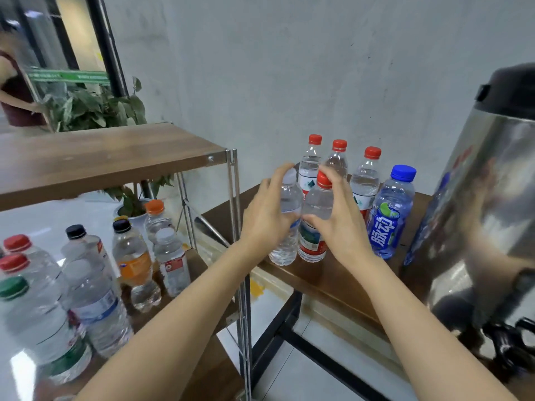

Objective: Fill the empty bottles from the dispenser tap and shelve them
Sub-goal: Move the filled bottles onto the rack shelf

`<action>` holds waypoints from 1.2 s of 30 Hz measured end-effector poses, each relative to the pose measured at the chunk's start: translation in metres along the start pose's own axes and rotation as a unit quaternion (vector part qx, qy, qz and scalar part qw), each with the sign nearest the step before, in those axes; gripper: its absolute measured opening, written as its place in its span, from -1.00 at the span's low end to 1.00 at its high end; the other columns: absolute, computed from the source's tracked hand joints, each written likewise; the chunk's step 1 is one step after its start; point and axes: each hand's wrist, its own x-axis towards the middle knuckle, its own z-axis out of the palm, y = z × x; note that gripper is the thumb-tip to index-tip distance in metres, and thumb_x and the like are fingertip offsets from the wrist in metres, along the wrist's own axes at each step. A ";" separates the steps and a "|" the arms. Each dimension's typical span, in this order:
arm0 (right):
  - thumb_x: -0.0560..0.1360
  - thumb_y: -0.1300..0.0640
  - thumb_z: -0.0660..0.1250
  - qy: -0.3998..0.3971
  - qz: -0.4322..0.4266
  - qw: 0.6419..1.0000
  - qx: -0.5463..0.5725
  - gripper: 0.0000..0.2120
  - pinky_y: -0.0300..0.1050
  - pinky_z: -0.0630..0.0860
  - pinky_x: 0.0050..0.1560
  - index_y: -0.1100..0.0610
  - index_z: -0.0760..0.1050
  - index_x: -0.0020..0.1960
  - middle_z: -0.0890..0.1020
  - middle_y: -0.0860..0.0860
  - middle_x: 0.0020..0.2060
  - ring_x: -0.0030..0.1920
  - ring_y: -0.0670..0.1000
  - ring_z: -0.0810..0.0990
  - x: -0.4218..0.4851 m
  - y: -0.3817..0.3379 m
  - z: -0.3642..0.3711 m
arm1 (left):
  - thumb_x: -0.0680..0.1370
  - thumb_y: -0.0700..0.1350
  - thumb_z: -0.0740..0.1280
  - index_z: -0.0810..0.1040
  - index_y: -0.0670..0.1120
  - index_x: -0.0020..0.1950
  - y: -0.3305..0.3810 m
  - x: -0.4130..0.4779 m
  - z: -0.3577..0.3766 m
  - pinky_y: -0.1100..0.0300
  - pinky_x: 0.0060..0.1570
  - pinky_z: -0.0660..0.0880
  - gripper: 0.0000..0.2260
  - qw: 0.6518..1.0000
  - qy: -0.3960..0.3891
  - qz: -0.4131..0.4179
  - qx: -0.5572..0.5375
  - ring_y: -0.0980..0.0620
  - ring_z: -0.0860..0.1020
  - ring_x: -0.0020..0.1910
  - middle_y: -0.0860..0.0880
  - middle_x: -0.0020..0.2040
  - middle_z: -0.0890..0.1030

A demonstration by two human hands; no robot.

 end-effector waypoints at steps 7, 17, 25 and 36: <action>0.38 0.13 0.56 -0.042 0.015 0.998 0.037 -0.12 -0.14 0.32 0.34 -0.20 0.12 0.50 0.31 -0.13 0.47 0.44 -0.13 0.29 -0.041 -0.050 0.001 | 0.45 -0.09 0.53 0.20 0.21 0.49 -0.002 -0.078 -0.047 0.09 0.09 0.55 -0.26 1.000 0.007 0.000 0.005 0.12 0.52 0.13 0.06 0.31 0.49; 0.40 0.21 0.53 -0.162 0.037 0.973 0.158 -0.15 -0.05 0.46 0.28 -0.30 0.15 0.44 0.35 -0.24 0.32 0.29 -0.22 0.35 -0.064 -0.104 0.084 | 0.43 -0.10 0.55 0.19 0.23 0.49 -0.065 -0.133 -0.129 0.18 -0.11 0.55 -0.22 0.988 0.087 -0.073 0.100 0.18 0.55 -0.01 0.08 0.29 0.54; 0.43 0.09 0.52 -0.201 0.060 0.963 0.168 -0.21 0.16 0.45 0.34 -0.34 0.12 0.42 0.34 -0.17 0.43 0.40 -0.07 0.39 -0.064 -0.100 0.163 | 0.45 -0.09 0.53 0.18 0.27 0.47 -0.125 -0.147 -0.134 0.17 0.08 0.42 -0.25 0.976 0.106 -0.153 0.113 0.05 0.44 0.32 0.11 0.50 0.32; 0.54 0.11 0.41 -0.249 0.083 0.944 0.201 -0.41 -0.58 0.35 -0.02 -0.46 0.20 0.25 0.40 -0.29 0.25 0.24 -0.24 0.45 -0.053 -0.073 0.221 | 0.45 -0.27 0.50 0.05 0.30 0.46 -0.175 -0.147 -0.104 -0.02 0.16 0.57 -0.14 0.959 0.134 -0.228 0.101 -0.11 0.48 0.34 0.00 0.51 0.30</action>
